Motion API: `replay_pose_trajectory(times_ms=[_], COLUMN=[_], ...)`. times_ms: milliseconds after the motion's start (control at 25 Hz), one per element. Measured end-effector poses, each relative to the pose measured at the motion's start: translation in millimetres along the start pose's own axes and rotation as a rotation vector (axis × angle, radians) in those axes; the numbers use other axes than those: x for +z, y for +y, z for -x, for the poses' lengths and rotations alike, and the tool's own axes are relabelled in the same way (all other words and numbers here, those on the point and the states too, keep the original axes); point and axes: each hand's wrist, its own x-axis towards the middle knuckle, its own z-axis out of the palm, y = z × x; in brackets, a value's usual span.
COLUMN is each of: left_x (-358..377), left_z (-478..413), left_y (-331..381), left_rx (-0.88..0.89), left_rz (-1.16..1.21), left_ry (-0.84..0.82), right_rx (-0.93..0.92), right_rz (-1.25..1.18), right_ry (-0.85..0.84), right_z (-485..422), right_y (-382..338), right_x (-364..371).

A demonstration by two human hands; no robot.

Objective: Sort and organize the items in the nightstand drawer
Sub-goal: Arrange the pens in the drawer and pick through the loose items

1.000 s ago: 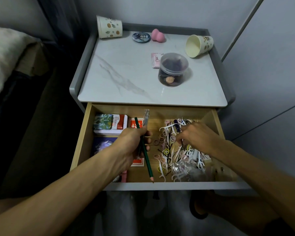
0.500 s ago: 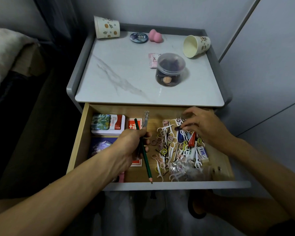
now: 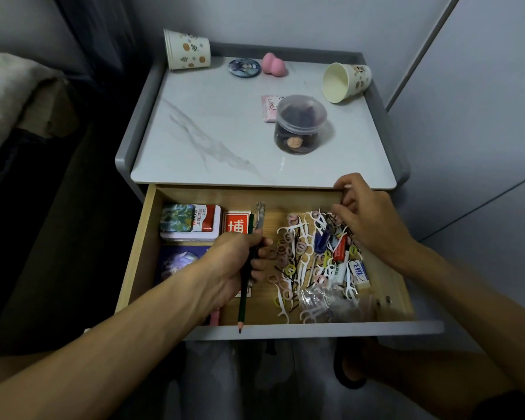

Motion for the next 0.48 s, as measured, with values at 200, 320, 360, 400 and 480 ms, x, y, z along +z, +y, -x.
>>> replay_pose_trajectory(times_ms=[200, 320, 360, 400, 480], left_x=[-0.6, -0.4, 0.7, 1.5, 3.5], left_z=[-3.2, -3.8, -3.2, -3.1, -5.4], left_y=[-1.5, -3.0, -3.0, -3.2, -4.4], left_rx=[-0.006, -0.020, -0.019, -0.013, 0.014], left_rz=[-0.001, -0.012, -0.012, -0.012, -0.017], left_ry=[-0.011, -0.012, -0.006, 0.011, 0.079], right_rx=[0.101, 0.165, 0.203, 0.255, 0.342], right_rz=[-0.136, -0.200, -0.271, -0.380, -0.587], right_ry=[0.014, -0.048, -0.075, -0.099, -0.162], right_z=[-0.3, 4.3, 5.9, 7.3, 8.4], right_y=[-8.0, -12.7, -14.4, -16.3, -20.6], right_x=[-3.2, -4.1, -4.3, -5.1, -8.5])
